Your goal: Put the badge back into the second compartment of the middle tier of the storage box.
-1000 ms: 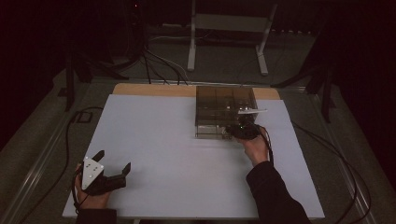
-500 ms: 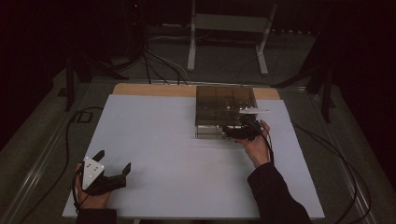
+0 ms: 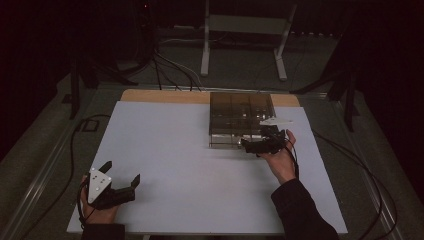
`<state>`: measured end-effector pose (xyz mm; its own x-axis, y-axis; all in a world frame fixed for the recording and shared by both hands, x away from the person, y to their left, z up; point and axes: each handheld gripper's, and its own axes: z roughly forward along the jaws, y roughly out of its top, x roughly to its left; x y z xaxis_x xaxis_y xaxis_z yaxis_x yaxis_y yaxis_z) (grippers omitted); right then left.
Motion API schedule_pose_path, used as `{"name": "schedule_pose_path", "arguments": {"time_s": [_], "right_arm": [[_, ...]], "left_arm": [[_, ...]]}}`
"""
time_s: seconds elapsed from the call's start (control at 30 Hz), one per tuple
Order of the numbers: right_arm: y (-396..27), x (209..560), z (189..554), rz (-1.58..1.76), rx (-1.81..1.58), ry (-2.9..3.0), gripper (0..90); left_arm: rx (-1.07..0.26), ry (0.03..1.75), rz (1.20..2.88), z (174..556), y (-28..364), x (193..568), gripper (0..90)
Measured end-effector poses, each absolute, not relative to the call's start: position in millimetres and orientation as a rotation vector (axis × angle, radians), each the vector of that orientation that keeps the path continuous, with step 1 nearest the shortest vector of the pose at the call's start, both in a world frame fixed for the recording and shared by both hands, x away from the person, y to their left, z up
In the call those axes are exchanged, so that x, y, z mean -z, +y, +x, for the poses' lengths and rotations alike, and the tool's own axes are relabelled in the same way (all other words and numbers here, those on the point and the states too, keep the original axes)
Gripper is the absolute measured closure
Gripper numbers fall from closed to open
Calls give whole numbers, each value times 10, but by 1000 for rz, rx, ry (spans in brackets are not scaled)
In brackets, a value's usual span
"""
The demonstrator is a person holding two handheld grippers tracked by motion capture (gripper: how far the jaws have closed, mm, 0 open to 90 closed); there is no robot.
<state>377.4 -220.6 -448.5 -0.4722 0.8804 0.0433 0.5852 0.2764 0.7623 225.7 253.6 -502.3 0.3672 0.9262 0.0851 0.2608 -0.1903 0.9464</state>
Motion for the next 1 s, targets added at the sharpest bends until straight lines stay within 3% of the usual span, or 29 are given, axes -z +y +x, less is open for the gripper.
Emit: {"name": "schedule_pose_path", "arguments": {"time_s": [1.0], "right_arm": [[-2611,4601,3092,1246,-1038,2073,2]], "left_arm": [[-884,1084,1680,2258,2539,5023,5]]}}
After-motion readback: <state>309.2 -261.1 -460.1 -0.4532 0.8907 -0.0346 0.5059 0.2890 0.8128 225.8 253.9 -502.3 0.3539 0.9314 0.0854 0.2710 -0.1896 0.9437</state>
